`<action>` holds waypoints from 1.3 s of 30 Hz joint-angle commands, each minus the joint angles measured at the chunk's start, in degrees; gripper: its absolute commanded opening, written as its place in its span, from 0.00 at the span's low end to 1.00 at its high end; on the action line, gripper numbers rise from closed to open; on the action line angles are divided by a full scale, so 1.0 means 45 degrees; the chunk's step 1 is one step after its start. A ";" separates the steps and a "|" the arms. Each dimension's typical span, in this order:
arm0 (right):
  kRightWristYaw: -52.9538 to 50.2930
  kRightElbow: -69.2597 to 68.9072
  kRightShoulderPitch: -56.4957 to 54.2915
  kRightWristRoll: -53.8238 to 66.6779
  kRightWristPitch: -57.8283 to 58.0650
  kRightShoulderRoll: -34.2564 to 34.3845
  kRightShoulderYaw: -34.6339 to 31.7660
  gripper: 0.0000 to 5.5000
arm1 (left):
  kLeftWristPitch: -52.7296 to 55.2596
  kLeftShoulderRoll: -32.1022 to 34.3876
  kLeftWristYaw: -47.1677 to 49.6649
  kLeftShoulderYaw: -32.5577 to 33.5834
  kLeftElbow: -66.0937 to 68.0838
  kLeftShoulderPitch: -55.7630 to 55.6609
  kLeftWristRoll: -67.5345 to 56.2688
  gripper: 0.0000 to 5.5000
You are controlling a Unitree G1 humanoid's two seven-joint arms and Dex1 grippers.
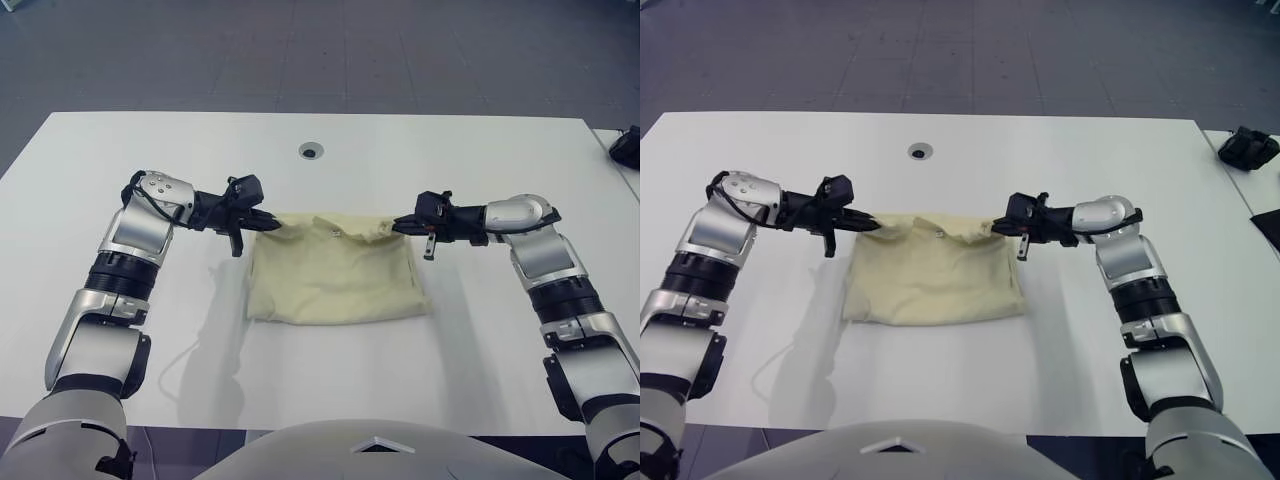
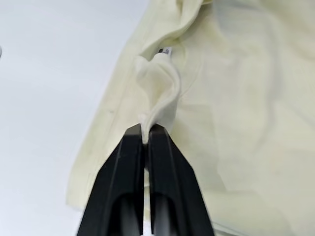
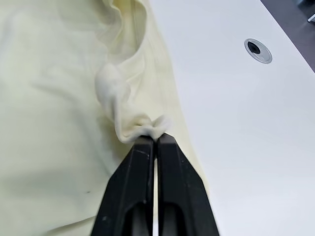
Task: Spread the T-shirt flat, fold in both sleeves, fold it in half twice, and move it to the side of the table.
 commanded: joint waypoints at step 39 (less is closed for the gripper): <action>-0.4634 0.3602 -0.0921 -0.4466 -0.3812 0.0421 0.1931 0.98 | 0.0275 0.1955 0.2575 -0.1083 -0.5880 0.3946 0.2723 0.98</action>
